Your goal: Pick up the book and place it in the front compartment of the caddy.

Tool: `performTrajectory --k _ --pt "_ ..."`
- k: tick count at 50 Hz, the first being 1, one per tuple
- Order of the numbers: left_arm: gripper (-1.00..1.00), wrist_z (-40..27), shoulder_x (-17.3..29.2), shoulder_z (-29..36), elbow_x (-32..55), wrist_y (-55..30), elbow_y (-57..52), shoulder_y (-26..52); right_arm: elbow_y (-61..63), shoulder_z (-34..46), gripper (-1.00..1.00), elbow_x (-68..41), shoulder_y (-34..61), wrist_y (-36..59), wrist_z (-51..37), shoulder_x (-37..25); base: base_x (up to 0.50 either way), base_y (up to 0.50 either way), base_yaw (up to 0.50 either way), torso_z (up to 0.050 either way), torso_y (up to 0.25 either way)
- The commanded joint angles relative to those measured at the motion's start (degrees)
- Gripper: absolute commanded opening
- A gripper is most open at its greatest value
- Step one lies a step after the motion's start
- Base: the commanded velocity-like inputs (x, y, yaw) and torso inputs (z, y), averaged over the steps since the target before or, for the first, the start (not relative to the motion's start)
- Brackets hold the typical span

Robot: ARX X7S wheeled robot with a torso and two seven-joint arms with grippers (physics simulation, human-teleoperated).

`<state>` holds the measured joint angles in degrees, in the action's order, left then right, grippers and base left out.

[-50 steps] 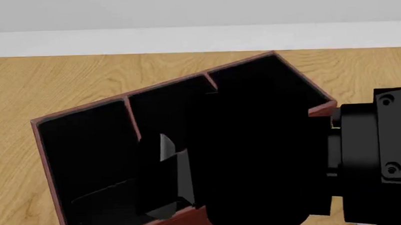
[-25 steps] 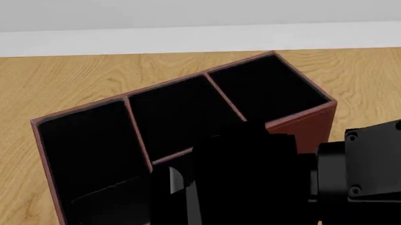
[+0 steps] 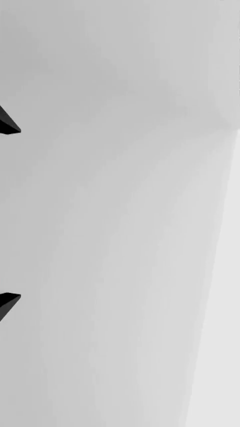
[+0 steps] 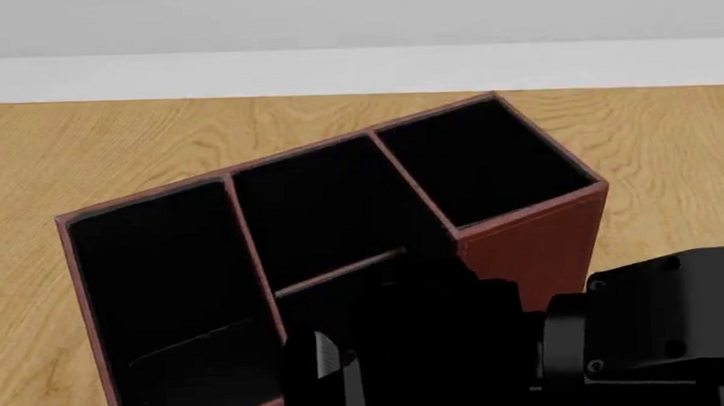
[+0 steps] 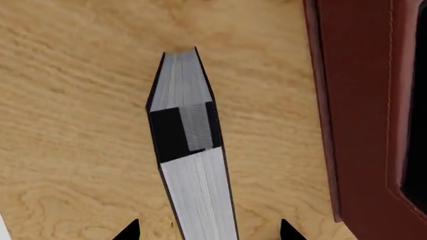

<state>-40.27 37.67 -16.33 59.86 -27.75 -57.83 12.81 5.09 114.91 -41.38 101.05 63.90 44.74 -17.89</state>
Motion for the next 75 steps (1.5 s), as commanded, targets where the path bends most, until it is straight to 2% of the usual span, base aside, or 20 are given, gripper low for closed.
performTrajectory --k 1,34,62,63,75 --pt "1.00 -0.7 0.9 -0.7 0.8 1.0 -0.5 -0.8 -0.9 0.6 1.00 0.5 -2.0 -0.6 -0.5 0.4 0.00 0.00 0.00 0.000 0.000" --pt "1.00 -1.9 3.1 -0.2 1.4 3.6 -0.4 -2.0 -4.8 2.9 1.00 2.9 -7.8 -3.4 -1.7 1.4 0.00 0.00 0.00 0.000 0.000" --pt "1.00 -2.5 4.1 0.5 1.1 5.5 -0.2 -2.7 -1.1 3.6 1.00 2.3 -11.7 -1.7 -6.1 -2.5 0.00 0.00 0.00 0.000 0.000" --pt "1.00 -2.6 4.2 0.5 1.1 5.5 -0.2 -2.8 -1.3 3.7 -1.00 2.4 -11.7 -1.8 -6.1 -2.4 0.00 0.00 0.00 0.000 0.000" --pt "1.00 -2.8 4.5 1.0 0.9 6.2 0.0 -2.8 -1.3 3.4 -1.00 2.5 -11.3 -1.5 -6.3 -2.4 0.00 0.00 0.00 0.000 0.000"
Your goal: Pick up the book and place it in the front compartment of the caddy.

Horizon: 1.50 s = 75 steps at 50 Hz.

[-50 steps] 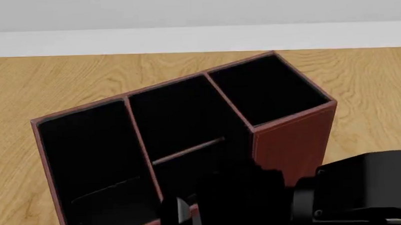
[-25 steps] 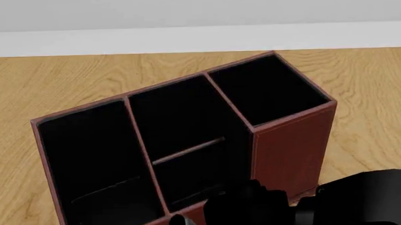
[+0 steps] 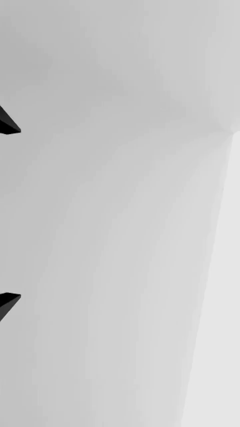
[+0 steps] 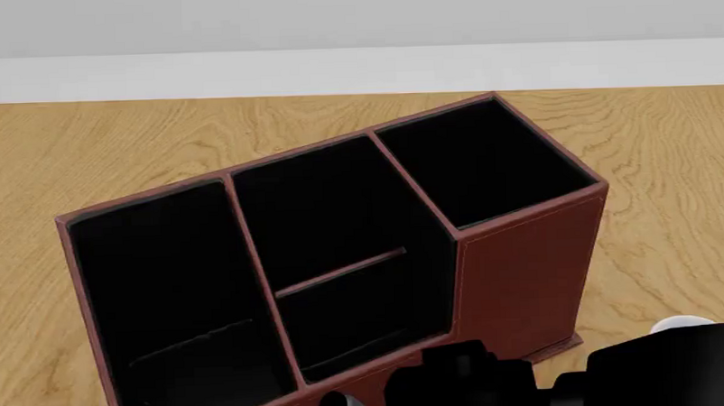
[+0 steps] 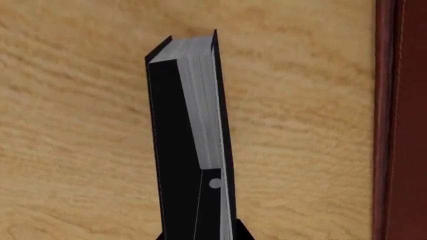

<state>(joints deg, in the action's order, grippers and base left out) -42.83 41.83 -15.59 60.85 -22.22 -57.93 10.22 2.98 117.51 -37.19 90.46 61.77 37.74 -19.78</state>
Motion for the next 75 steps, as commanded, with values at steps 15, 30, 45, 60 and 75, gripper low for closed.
performTrajectory --k 15,30,45,60,75 --pt "1.00 -0.5 0.8 1.0 -0.2 1.3 0.2 -0.3 6.2 -3.1 -1.00 -3.8 6.8 5.0 0.1 -0.7 0.00 0.00 0.00 0.000 0.000" --pt "1.00 -0.8 1.3 1.3 -0.2 1.9 0.3 -0.6 12.0 -6.3 -1.00 -5.3 14.8 8.2 0.1 -1.8 0.00 0.00 0.00 0.000 0.000" --pt "1.00 -1.3 1.8 1.8 -0.2 2.4 0.2 -0.6 18.0 -7.3 -1.00 -5.2 24.7 8.8 2.4 -4.3 0.00 0.00 0.00 0.000 0.000" --pt "1.00 -1.2 1.4 4.8 -1.4 2.2 1.0 1.2 18.0 -6.0 -1.00 0.1 31.9 3.0 5.1 -5.4 0.00 0.00 0.00 0.000 0.001" --pt "1.00 -1.3 1.9 4.6 -1.2 2.9 1.0 0.9 15.1 -4.1 -1.00 5.6 35.9 -3.9 8.2 -5.1 0.00 0.00 0.00 0.000 0.001"
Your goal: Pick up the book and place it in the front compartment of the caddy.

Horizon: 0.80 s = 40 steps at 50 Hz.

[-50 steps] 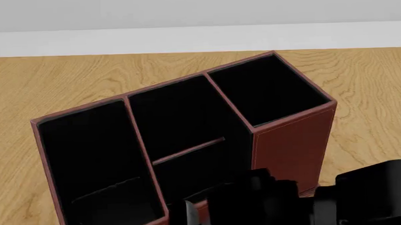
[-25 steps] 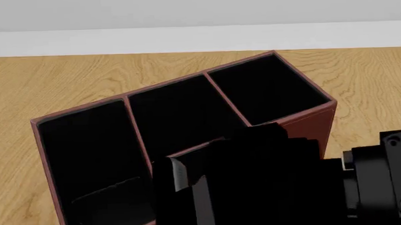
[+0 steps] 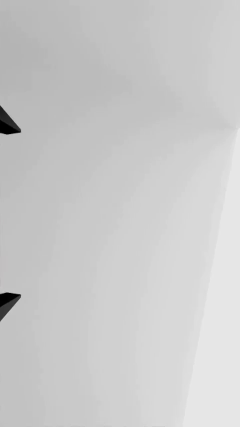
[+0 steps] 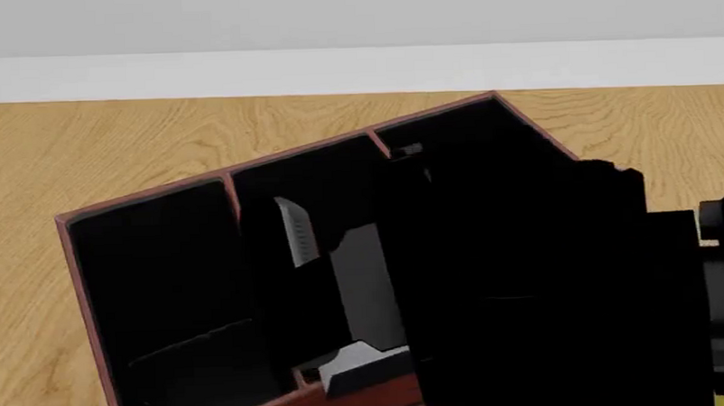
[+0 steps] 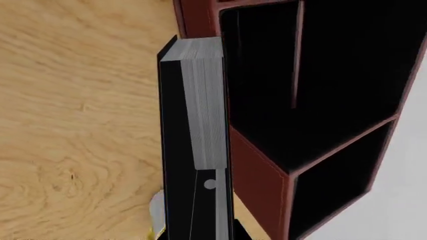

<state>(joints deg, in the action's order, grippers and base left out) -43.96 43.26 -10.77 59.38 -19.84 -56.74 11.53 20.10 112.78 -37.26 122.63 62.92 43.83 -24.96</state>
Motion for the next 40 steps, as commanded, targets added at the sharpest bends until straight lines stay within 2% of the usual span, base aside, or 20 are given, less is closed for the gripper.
performTrajectory --k 1,25,40 --pt "1.00 -0.2 0.5 -0.4 0.4 0.6 -0.2 -0.5 -2.5 0.6 -1.00 6.1 4.0 -5.7 2.3 0.0 0.00 0.00 0.00 0.000 0.000" --pt "1.00 -0.7 1.5 -0.8 0.8 1.9 -0.5 -1.5 -20.6 1.7 -1.00 14.7 3.9 -20.1 7.5 4.0 0.00 0.00 0.00 0.000 0.001" --pt "1.00 -0.7 1.7 -0.6 0.6 2.5 -0.1 -1.8 -32.4 1.7 -1.00 19.0 0.3 -30.4 8.0 7.6 0.00 0.00 0.00 0.000 0.001"
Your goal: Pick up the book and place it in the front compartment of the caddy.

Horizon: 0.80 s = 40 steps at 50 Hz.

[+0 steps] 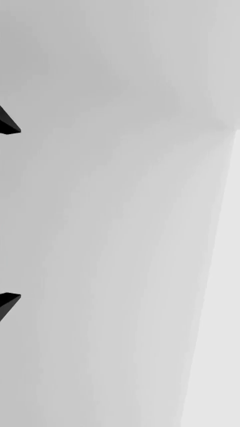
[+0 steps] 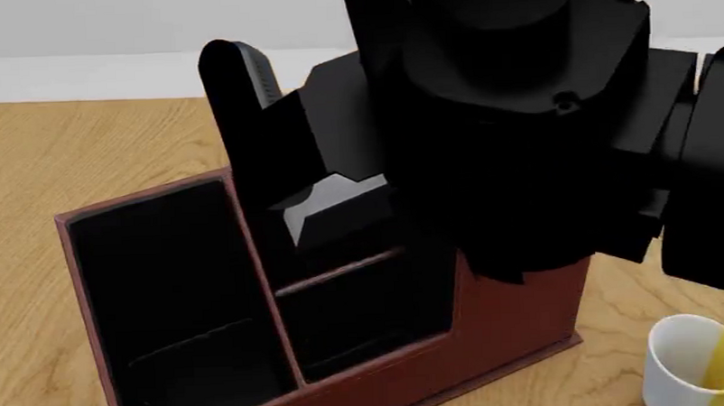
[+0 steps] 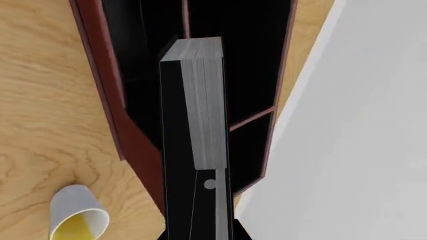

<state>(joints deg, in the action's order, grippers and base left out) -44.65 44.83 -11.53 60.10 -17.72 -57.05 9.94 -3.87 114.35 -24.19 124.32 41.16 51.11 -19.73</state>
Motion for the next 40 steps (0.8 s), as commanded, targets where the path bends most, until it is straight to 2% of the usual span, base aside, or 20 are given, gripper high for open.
performTrajectory --k 1,15,40 --pt "1.00 -0.1 0.2 0.2 -0.1 0.4 0.2 -0.2 -9.0 0.2 -1.00 6.0 -1.7 -9.1 0.9 2.6 0.00 0.00 0.00 0.000 0.000" --pt "1.00 0.0 0.5 -0.1 -0.3 1.2 0.4 -0.9 -25.3 -0.5 -1.00 8.7 -7.9 -19.6 0.6 8.3 0.00 0.00 0.00 0.000 0.001" --pt "1.00 -0.3 1.2 -1.0 0.0 2.3 0.5 -2.2 -38.8 -1.3 -1.00 10.0 -17.0 -27.4 -1.2 13.2 0.00 0.00 0.00 0.001 0.001"
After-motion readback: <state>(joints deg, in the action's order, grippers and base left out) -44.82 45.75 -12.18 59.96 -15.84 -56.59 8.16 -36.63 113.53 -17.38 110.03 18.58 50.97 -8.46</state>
